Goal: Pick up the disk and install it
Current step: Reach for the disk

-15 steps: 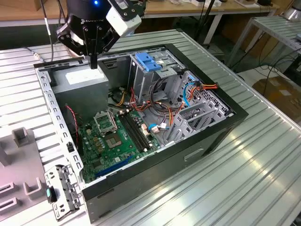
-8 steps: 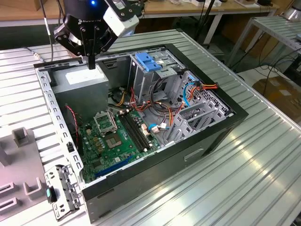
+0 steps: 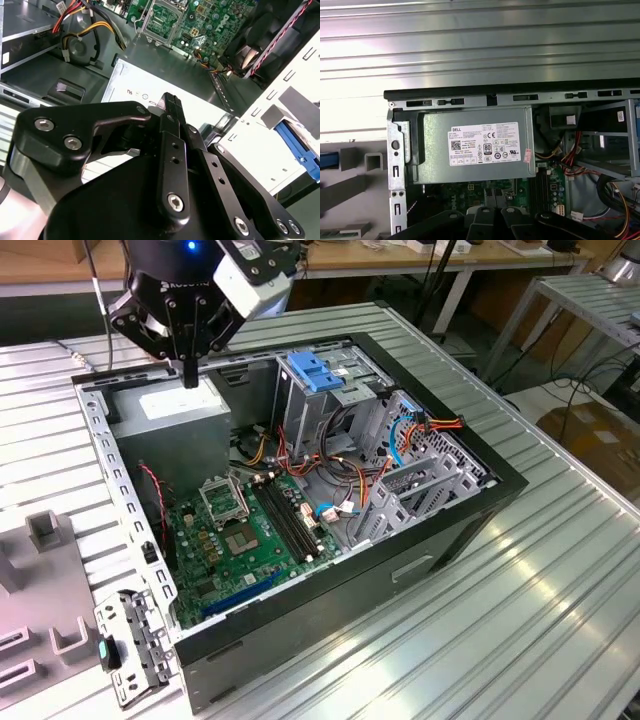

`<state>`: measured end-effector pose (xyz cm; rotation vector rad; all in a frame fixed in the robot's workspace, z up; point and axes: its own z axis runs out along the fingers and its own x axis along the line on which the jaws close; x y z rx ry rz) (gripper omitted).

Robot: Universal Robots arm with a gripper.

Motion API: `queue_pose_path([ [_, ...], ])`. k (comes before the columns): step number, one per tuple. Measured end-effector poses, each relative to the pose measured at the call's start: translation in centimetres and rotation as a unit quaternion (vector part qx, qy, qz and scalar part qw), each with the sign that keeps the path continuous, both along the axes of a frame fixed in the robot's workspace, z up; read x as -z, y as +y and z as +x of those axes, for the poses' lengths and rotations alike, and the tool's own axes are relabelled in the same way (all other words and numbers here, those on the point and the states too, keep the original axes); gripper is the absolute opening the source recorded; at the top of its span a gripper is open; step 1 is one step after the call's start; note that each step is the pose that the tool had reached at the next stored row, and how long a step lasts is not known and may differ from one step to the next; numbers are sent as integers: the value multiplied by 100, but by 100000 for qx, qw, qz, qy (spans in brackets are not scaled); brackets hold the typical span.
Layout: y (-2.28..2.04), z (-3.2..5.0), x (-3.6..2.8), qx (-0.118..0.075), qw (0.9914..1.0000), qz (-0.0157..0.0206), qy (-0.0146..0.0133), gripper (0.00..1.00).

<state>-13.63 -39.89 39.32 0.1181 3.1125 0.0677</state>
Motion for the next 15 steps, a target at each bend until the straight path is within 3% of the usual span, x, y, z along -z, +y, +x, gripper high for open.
queue_pose_path([
  [15, 0, -81, 1, -3, 100000, -5, 2, 11],
])
